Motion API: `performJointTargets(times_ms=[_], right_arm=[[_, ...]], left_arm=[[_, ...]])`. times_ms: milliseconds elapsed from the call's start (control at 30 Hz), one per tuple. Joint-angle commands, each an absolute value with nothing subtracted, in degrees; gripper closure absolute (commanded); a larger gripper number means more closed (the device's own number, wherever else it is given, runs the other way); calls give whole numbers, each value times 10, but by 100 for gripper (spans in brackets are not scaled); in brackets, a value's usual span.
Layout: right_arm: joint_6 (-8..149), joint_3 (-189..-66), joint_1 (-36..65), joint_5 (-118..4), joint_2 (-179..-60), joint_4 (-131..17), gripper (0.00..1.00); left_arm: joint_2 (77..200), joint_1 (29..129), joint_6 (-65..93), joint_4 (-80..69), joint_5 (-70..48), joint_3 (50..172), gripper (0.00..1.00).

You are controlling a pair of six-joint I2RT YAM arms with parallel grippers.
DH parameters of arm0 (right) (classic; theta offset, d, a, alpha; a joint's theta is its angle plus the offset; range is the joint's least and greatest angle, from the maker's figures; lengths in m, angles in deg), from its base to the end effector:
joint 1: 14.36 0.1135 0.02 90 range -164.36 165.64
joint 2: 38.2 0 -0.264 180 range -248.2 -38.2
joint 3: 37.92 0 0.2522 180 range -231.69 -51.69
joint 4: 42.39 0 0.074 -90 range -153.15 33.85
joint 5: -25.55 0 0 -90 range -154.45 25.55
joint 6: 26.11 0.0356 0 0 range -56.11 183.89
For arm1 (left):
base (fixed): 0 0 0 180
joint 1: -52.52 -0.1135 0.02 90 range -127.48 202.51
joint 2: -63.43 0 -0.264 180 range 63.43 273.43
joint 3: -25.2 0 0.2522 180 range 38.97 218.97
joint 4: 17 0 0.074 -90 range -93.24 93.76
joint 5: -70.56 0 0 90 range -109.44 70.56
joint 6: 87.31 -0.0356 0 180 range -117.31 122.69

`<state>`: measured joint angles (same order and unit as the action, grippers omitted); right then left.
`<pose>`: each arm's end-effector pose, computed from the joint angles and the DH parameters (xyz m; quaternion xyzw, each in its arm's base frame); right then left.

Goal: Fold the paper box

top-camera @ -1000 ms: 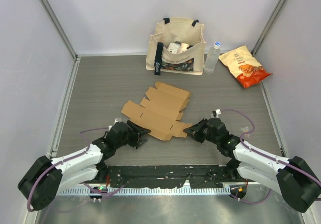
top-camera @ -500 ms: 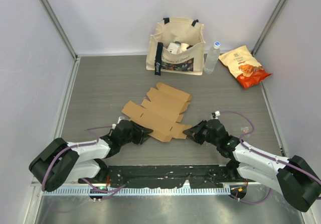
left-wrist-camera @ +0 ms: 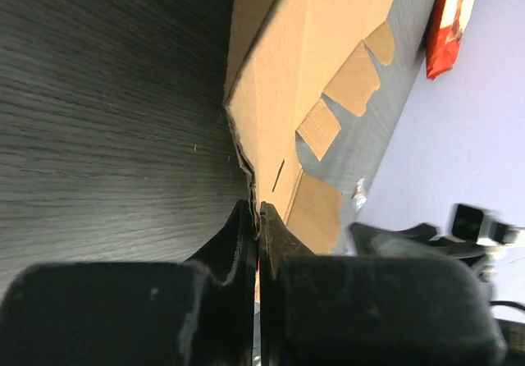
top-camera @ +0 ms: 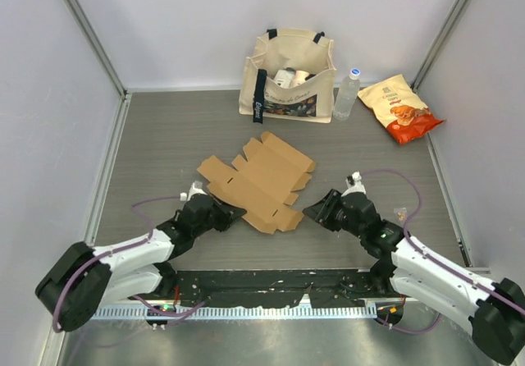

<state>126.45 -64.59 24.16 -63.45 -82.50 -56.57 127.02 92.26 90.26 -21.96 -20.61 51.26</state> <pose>0.1284 0.1030 0.1637 0.1778 0.8555 0.3803 0.3031 0.1504 -0.1241 0.1373 -0.3600 0.7997 -0.4266 0.2212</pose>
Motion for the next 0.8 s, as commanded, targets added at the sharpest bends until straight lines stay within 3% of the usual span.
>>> performJointTargets(times_ms=[0,200,467,633,767], right_arm=[[1113,-748,244,-725,-767,-704,54],[947,-874,243,-757,-784,-804,48],[765,-1051,239,-680,-956,-817,34],[665,-1170,196,-489,-1065,-810,34],[590,-1224,168,-390,-1125,-816,34]], left_arm=[[1187,918,798,-83,-240,557,100],[1116,893,660,44,-181,626,100],[1135,839,452,205,-77,800,100],[1217,803,359,282,58,890,100],[1237,800,303,330,91,947,100]])
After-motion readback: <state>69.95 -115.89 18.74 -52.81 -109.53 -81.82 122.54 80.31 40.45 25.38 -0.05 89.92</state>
